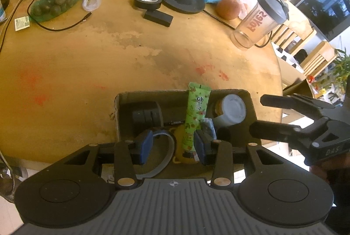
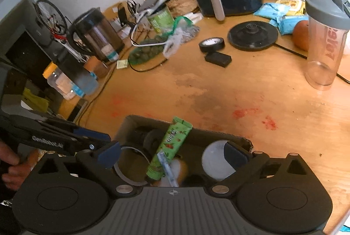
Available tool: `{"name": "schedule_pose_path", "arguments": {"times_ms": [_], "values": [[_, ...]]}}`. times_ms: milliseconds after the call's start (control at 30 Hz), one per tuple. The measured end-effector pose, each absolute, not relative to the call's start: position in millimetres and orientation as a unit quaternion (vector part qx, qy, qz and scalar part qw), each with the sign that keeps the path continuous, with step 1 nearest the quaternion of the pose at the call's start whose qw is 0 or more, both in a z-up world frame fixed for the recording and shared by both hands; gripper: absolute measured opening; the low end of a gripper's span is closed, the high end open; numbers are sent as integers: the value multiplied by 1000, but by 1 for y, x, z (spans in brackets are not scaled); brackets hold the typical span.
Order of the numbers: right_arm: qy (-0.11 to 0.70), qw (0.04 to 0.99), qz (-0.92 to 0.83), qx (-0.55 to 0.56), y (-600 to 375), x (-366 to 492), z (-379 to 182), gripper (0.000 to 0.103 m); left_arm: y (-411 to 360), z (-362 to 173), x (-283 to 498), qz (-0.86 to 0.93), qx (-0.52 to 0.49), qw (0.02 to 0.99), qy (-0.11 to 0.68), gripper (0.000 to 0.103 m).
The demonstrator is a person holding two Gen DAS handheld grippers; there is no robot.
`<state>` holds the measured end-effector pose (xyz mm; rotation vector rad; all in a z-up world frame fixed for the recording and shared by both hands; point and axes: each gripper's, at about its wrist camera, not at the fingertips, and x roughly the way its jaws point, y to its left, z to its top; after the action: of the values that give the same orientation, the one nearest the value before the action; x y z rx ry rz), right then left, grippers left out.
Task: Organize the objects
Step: 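Lower the green tube into the box with the left gripper while the right lowers the marbled stick in, then open both grippers in the box and withdraw them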
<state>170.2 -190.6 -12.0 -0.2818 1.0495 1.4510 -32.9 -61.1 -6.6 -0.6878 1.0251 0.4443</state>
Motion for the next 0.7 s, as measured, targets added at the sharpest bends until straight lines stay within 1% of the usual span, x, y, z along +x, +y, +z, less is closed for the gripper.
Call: {"name": "schedule_pose_path", "arguments": {"times_ms": [533,633,700], "values": [[452,656,588,-136,-174,182,-12,103,-35,-8,-15,195,-288,802,486,41],[452,661,583,-139,-170,183,-13,103,-31,-8,-11,196,-278,803,489,47],[453,663,580,-141,-168,185,-14,103,-28,-7,-9,198,-271,805,489,49]]}}
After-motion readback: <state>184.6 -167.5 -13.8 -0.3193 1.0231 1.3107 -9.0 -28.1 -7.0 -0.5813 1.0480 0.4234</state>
